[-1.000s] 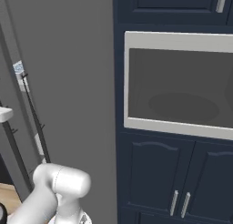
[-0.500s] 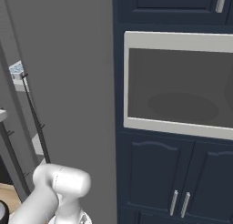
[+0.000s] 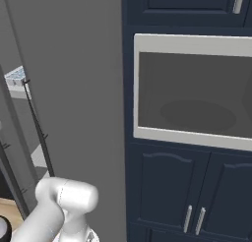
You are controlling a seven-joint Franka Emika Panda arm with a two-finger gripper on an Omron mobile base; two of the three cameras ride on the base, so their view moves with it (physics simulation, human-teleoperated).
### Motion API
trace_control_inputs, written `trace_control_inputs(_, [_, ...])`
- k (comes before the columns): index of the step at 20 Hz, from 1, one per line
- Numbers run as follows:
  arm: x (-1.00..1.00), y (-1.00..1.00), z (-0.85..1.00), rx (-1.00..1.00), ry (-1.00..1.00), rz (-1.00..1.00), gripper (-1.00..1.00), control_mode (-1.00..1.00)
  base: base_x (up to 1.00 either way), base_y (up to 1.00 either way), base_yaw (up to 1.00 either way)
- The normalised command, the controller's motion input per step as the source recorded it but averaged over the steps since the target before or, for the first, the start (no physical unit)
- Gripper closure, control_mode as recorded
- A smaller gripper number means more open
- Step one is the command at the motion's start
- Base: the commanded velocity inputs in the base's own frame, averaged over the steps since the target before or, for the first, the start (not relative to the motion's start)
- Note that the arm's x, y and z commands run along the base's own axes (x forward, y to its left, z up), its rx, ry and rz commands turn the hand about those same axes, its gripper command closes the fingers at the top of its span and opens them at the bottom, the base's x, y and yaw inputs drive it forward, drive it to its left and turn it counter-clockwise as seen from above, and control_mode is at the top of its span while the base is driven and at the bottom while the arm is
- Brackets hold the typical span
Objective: Open the freezer door, pick up the ice cube tray from the freezer, and place it on the dining counter.
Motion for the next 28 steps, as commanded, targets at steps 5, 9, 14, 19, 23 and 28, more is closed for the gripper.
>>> trace_control_inputs(5, [-0.35,0.37,0.00,0.00,0.01,0.00,1.00,-1.00,0.00,0.00,0.00])
trace_control_inputs(9, [-0.34,0.38,0.00,0.00,0.01,0.00,1.00,-1.00,0.00,0.00,0.00])
trace_control_inputs(14, [-0.31,0.39,0.00,0.00,0.01,0.00,1.00,-1.00,0.00,0.00,0.00])
trace_control_inputs(19, [-0.28,0.40,0.00,0.00,0.00,0.00,1.00,-1.00,0.00,0.00,0.00])
trace_control_inputs(23, [-0.29,0.36,0.00,0.00,0.00,0.00,1.00,-1.00,0.00,0.00,0.00])
trace_control_inputs(28, [-0.31,0.37,0.00,0.00,0.00,0.00,1.00,-1.00,0.00,0.00,0.00])
